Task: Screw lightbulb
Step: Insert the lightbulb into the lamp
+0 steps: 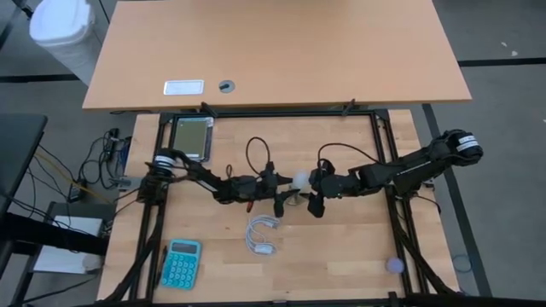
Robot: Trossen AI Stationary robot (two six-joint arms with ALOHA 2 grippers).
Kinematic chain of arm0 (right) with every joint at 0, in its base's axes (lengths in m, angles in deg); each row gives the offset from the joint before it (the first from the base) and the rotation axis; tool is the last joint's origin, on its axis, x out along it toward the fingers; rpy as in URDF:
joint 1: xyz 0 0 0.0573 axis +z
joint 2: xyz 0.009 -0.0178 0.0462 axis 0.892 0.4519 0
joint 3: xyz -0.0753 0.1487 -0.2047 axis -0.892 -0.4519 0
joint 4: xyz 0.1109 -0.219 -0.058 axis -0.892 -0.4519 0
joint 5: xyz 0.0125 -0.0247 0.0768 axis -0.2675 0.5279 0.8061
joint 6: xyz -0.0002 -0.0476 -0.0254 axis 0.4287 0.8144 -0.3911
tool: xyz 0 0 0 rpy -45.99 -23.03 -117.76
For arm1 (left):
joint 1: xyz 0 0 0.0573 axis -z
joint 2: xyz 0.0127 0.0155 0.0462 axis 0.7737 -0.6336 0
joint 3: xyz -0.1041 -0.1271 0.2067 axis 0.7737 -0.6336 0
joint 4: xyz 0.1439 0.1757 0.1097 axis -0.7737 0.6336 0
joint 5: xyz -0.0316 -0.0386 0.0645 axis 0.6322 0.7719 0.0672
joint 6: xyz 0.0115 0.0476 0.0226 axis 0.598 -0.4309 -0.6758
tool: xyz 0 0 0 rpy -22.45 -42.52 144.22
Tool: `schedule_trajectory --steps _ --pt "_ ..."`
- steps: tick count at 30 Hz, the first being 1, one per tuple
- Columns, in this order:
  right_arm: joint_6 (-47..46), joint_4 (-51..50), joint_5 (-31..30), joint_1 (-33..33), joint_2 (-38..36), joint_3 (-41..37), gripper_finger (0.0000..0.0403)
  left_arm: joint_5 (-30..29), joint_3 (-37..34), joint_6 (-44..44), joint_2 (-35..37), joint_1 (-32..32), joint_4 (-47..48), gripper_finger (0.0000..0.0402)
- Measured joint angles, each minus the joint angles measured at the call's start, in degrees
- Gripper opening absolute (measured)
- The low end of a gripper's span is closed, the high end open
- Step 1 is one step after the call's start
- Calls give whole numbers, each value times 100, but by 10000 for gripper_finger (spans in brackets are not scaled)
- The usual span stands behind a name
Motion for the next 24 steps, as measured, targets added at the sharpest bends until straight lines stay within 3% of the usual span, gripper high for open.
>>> schedule_trajectory --steps 14,24 --pt "174 13 15 -21 1 -2 230 65 44 -52 -47 -2 384 161" --pt "225 60 46 -111 1 -2 230 -202 42 -448 -46 -2 595 161"
